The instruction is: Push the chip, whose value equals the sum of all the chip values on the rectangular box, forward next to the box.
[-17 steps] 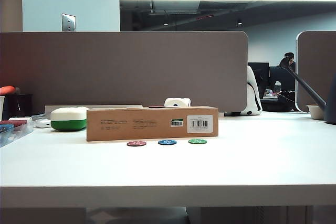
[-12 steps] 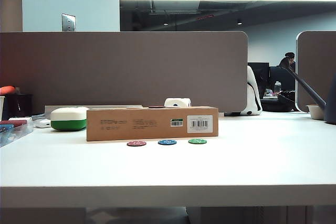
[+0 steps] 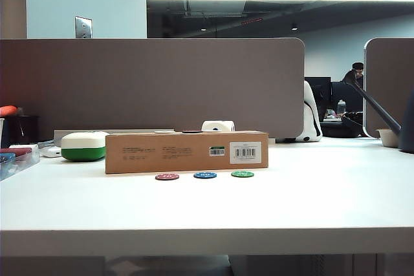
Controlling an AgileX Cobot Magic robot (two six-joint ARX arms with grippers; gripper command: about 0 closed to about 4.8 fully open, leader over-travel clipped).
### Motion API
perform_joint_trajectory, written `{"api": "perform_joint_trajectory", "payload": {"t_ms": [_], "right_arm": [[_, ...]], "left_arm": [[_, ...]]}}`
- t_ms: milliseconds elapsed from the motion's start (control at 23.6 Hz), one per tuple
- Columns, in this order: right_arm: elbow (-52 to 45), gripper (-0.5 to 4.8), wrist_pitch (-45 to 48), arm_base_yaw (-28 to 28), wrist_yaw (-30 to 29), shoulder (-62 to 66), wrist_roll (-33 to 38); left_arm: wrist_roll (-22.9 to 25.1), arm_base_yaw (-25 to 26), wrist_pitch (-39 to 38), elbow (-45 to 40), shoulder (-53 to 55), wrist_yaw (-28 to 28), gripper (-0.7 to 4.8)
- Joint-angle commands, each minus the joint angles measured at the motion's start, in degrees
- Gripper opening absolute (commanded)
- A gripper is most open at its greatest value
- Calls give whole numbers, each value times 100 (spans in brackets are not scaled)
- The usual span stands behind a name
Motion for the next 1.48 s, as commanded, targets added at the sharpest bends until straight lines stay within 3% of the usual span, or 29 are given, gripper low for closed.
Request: {"api": "perform_joint_trajectory", "payload": {"t_ms": [42,296,593,931,1016,1101,1186,1482], "right_arm": [[-26,-5,70,-7,7,-17,2],[-26,-5,87,-2,4,-17,2],[-26,-5,125,-7,7,-17,4],[-26,-5,109,-4,-278,-17,138],[-26,-5,114,-4,-297,-17,507],[-26,-5,116,-4,-293,-17,1327],[-26,-5,133,-4,-295,-17,1692],[-26,-5,304,-2,-299,-17,1958]], "left_arm": [[22,-507,55,1010,1298,28,-5],[22,-1451,278,3753,4778,26,-5],[22,-2092,-140,5294,7232,26,-5],[22,-2363,-284,5495,7724,195,-5],[22,-2363,-280,5495,7724,588,-5],[24,-2365,-278,5495,7724,1010,-5],[22,-2385,-280,5495,7726,1158,-5],[22,-2382,-369,5482,7785,1176,-5]]}}
